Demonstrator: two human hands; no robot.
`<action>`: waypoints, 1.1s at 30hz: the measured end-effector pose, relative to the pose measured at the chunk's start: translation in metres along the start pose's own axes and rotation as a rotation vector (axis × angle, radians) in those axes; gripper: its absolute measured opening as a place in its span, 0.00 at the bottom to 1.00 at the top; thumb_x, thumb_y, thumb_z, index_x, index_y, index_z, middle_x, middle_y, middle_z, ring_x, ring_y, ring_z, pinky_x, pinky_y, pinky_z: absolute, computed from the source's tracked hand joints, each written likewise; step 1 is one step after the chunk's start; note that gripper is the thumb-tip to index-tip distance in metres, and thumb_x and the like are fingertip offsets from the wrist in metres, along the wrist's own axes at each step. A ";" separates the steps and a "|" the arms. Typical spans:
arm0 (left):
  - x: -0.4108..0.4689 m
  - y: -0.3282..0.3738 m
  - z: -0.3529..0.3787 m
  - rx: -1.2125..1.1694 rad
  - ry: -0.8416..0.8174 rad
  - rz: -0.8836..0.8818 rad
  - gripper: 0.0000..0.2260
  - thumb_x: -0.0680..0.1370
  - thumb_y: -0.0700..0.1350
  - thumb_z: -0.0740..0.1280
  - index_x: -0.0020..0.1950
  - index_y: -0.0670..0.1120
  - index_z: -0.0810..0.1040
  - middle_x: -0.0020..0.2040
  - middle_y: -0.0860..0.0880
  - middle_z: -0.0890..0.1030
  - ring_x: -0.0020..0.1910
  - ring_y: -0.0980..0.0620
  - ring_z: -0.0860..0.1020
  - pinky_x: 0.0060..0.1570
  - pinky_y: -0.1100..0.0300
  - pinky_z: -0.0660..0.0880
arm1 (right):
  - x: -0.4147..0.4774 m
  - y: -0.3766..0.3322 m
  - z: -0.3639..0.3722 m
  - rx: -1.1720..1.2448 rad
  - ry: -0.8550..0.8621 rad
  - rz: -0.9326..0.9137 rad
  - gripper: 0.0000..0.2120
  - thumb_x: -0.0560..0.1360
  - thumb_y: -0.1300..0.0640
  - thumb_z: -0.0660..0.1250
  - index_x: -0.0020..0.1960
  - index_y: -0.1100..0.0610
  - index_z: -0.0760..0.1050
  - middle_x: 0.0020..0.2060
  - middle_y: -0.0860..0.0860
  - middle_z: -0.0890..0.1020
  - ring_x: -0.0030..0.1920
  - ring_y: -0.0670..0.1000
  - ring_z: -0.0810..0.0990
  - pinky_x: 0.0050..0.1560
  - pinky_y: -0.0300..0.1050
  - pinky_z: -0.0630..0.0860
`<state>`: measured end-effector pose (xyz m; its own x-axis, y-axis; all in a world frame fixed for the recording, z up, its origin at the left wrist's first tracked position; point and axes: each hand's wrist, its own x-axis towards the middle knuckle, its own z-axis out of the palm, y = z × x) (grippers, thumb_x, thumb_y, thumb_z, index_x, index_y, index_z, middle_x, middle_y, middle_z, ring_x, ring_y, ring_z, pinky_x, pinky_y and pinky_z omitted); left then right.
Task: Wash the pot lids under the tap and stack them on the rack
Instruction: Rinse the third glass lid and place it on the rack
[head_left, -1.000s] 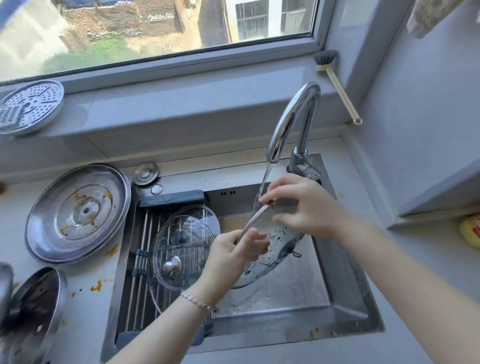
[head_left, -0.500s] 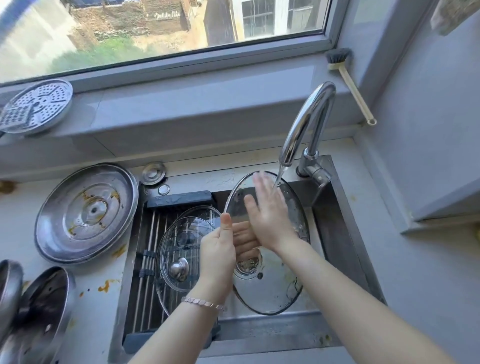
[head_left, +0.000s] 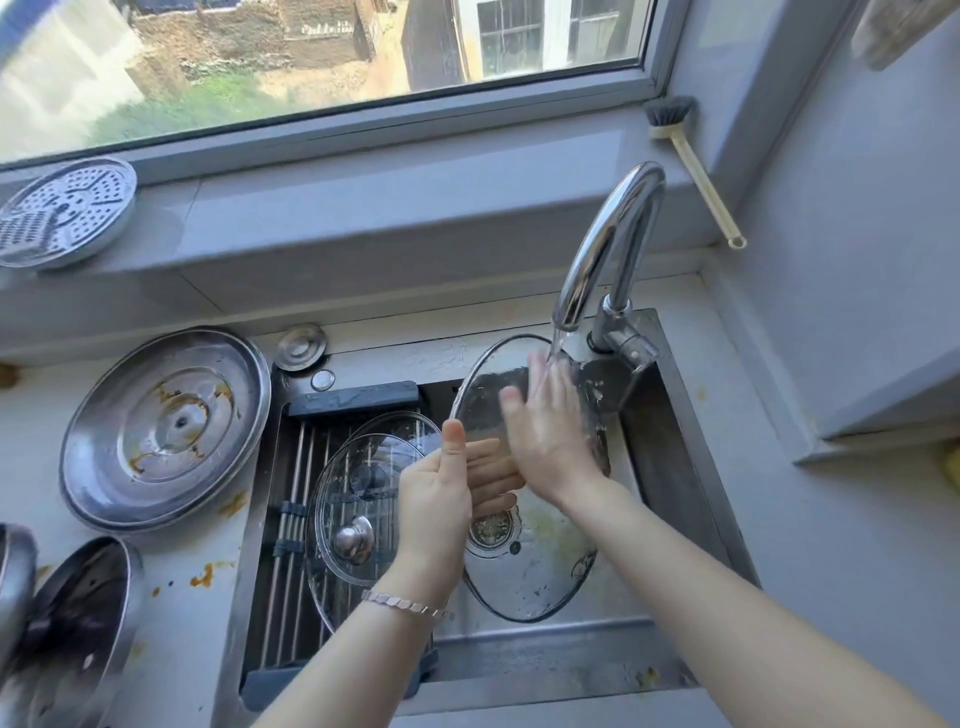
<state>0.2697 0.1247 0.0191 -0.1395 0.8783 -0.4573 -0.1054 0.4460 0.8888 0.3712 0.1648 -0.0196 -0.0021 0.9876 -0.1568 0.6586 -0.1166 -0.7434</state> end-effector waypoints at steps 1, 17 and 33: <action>0.000 0.001 0.001 0.028 0.027 0.022 0.27 0.72 0.59 0.58 0.39 0.34 0.77 0.32 0.40 0.82 0.33 0.43 0.81 0.35 0.52 0.80 | -0.009 -0.007 0.003 -0.053 -0.017 -0.172 0.33 0.77 0.40 0.39 0.76 0.56 0.39 0.73 0.45 0.36 0.73 0.43 0.34 0.73 0.43 0.32; -0.012 0.013 -0.005 -0.019 0.011 0.132 0.23 0.70 0.59 0.58 0.43 0.40 0.79 0.35 0.42 0.85 0.36 0.44 0.84 0.35 0.55 0.82 | 0.053 0.035 -0.005 0.477 0.127 0.704 0.39 0.75 0.34 0.42 0.75 0.60 0.52 0.74 0.58 0.58 0.73 0.59 0.57 0.72 0.59 0.54; 0.012 0.014 -0.009 -0.130 0.200 -0.007 0.21 0.78 0.56 0.58 0.45 0.40 0.80 0.31 0.45 0.84 0.32 0.49 0.84 0.29 0.60 0.80 | -0.032 -0.006 0.021 -0.165 0.041 -0.506 0.31 0.78 0.39 0.40 0.76 0.55 0.52 0.75 0.48 0.52 0.75 0.44 0.45 0.74 0.44 0.42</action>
<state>0.2579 0.1402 0.0257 -0.3289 0.8178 -0.4723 -0.2316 0.4150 0.8799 0.3515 0.1319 -0.0243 -0.3235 0.9196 0.2230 0.6926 0.3906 -0.6064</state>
